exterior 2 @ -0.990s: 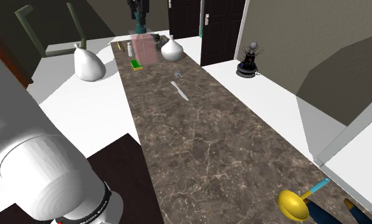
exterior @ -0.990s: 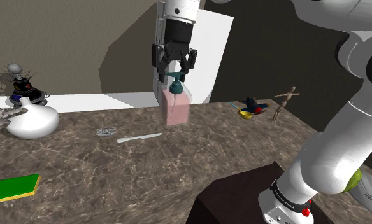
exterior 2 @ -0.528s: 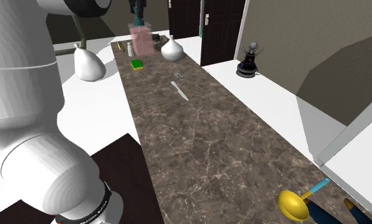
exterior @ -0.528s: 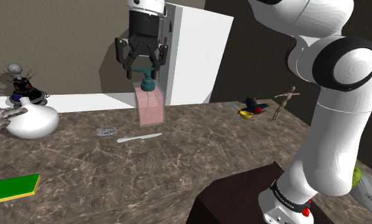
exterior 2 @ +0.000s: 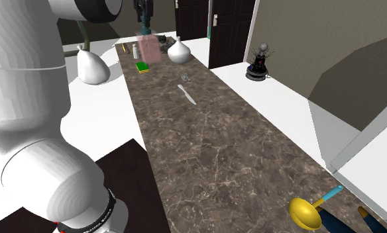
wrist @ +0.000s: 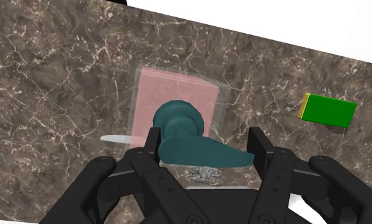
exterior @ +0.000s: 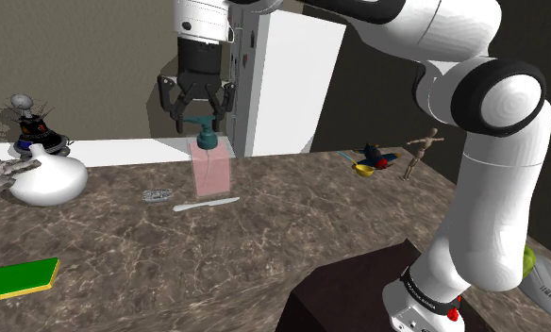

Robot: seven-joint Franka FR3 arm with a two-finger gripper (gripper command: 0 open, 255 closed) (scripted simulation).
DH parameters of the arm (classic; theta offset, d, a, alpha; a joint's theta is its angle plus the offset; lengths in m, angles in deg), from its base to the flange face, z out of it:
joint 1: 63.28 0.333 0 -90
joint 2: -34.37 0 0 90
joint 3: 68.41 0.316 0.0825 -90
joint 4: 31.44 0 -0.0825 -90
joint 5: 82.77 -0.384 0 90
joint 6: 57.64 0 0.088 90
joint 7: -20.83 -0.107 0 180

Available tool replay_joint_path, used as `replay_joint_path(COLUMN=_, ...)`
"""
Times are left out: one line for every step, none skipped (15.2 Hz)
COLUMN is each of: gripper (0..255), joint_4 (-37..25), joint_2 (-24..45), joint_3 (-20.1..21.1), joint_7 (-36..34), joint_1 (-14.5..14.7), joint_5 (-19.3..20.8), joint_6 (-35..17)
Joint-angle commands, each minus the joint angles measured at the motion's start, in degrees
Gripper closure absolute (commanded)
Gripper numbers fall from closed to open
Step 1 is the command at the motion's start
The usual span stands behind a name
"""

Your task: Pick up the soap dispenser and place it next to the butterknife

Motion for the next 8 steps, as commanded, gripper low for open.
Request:
replay_joint_path(gripper=255, joint_4=2.4, joint_2=-0.62, joint_3=-0.03, joint_7=0.28, joint_1=-0.37, joint_5=-0.25, joint_6=-1.84)
replay_joint_path(gripper=255, joint_4=3.6, joint_2=-0.91, joint_3=-0.05, joint_7=0.41, joint_1=-0.54, joint_5=-0.37, joint_6=-2.75)
replay_joint_path(gripper=255, joint_4=4.75, joint_2=-1.17, joint_3=-0.06, joint_7=0.53, joint_1=-0.69, joint_5=-0.48, joint_6=-3.65)
replay_joint_path(gripper=255, joint_4=5.87, joint_2=-1.4, joint_3=-0.08, joint_7=0.65, joint_1=-0.82, joint_5=-0.58, joint_6=-4.53)
replay_joint_path(gripper=255, joint_4=6.94, joint_2=-1.61, joint_3=-0.09, joint_7=0.77, joint_1=-0.95, joint_5=-0.67, joint_6=-5.4)
replay_joint_path(gripper=255, joint_4=7.99, joint_2=-1.8, joint_3=-0.11, joint_7=0.88, joint_1=-1.07, joint_5=-0.75, joint_6=-6.25)
replay_joint_path(gripper=255, joint_4=9.0, joint_2=-1.97, joint_3=-0.13, joint_7=0.98, joint_1=-1.18, joint_5=-0.82, joint_6=-7.1)
replay_joint_path(gripper=255, joint_4=9.98, joint_2=-2.12, joint_3=-0.14, joint_7=1.09, joint_1=-1.27, joint_5=-0.88, joint_6=-7.93)
